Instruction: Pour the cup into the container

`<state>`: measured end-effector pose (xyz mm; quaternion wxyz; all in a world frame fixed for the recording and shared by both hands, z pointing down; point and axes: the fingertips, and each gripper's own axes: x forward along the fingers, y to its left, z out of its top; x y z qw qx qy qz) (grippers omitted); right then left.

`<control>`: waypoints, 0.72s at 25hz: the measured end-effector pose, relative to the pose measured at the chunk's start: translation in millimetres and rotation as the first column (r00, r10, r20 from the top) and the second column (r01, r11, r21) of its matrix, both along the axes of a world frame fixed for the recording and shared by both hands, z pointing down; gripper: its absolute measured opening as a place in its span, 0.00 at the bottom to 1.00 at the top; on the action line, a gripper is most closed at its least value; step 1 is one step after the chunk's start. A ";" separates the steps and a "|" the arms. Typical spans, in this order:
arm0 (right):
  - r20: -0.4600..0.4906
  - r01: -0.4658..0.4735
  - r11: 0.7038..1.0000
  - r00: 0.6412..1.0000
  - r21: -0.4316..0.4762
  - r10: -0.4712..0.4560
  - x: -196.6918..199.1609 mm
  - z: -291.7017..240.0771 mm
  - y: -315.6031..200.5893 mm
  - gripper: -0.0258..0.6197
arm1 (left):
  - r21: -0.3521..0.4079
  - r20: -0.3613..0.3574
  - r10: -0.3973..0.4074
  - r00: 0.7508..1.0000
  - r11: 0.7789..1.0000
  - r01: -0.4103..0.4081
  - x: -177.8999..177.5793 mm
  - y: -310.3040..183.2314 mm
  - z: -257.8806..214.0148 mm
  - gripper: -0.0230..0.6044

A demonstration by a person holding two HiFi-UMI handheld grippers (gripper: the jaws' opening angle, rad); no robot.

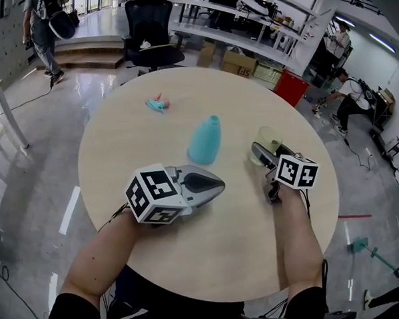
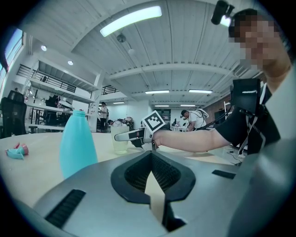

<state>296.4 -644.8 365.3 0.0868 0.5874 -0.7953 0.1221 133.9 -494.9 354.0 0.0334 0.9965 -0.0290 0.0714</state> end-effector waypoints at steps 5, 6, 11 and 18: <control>-0.122 0.097 0.995 0.988 0.038 -0.091 -38.0 -35.3 5.4 0.60 | -0.001 0.004 0.008 1.000 1.000 -0.008 -4.5 4.4 -1.0 0.03; -0.152 0.116 0.992 0.982 0.042 -0.108 -46.2 -41.7 5.8 0.60 | -0.001 0.004 0.010 1.000 1.000 -0.010 -6.3 5.1 -1.0 0.03; -0.298 0.174 0.984 0.942 0.048 -0.152 -75.1 -66.4 6.7 0.60 | -0.001 0.004 0.008 1.000 1.000 -0.008 -13.9 6.2 -1.9 0.03; -0.463 0.231 0.973 0.865 0.023 -0.195 -102.9 -80.6 8.1 0.60 | 0.000 0.008 0.062 0.998 0.998 -0.062 -21.2 13.3 0.2 0.03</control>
